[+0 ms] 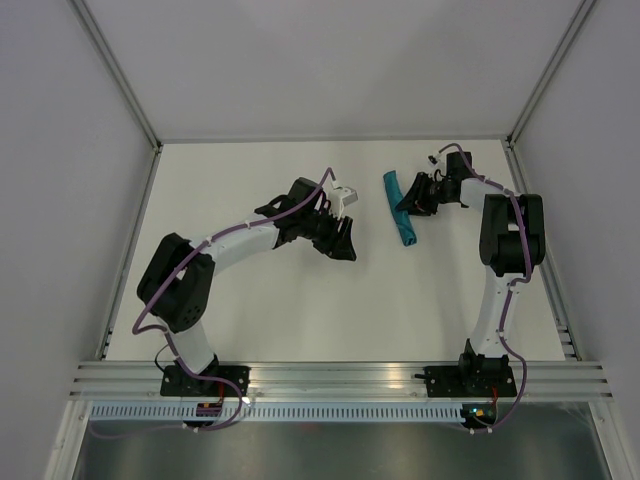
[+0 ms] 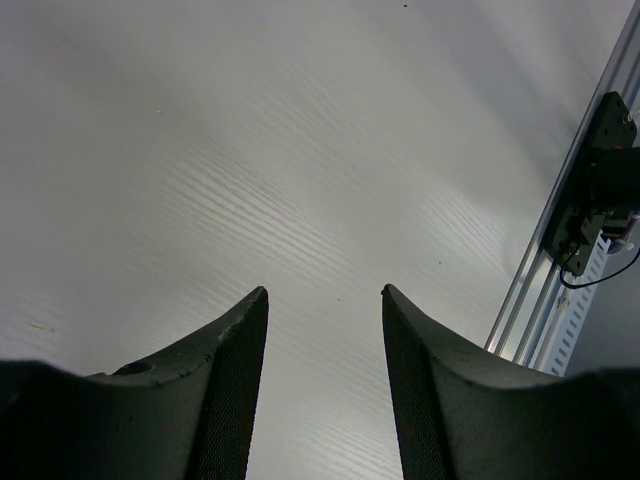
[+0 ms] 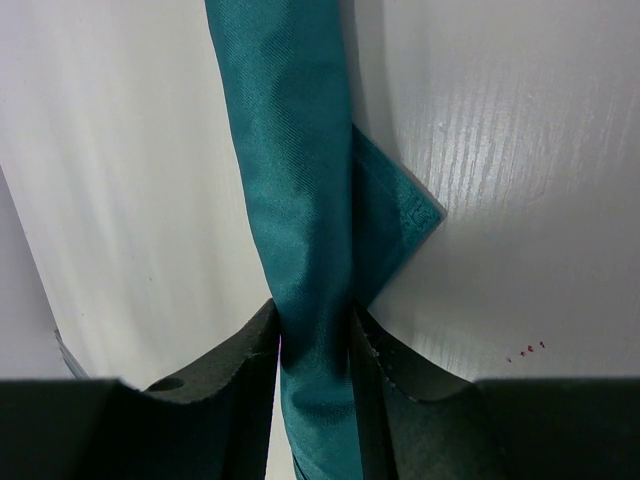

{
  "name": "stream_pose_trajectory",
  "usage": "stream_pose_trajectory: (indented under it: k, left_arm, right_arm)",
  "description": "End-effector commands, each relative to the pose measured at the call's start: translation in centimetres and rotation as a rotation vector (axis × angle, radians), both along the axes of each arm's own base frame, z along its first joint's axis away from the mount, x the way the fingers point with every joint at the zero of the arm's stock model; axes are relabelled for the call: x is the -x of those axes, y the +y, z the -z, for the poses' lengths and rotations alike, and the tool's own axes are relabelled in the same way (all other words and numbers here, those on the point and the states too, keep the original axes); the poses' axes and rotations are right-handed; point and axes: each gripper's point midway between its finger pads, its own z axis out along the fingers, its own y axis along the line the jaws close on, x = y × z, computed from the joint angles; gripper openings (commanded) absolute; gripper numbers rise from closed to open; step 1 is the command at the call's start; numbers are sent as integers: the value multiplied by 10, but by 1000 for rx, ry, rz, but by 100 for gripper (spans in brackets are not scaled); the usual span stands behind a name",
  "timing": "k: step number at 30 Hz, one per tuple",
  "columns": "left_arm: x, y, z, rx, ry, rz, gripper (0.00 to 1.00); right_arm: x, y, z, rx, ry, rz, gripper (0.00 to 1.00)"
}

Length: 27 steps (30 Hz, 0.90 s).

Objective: Fold the napkin, place the utensils inside, and roll it up
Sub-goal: Roll the napkin with the utensil

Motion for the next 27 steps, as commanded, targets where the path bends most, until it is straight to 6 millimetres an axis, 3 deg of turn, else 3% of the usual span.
stream_pose_trajectory:
  k: [1,18,27]
  left_arm:
    - [-1,-10,-10,41,22,9,55]
    - [-1,-12,-8,42,31,14,55]
    - [-1,-13,-6,43,41,18,55]
  right_arm:
    - [-7,3,-24,-38,-12,12,39]
    - [-10,-1,-37,-49,-38,9,39]
    - [-8,-10,-19,0,-13,15,37]
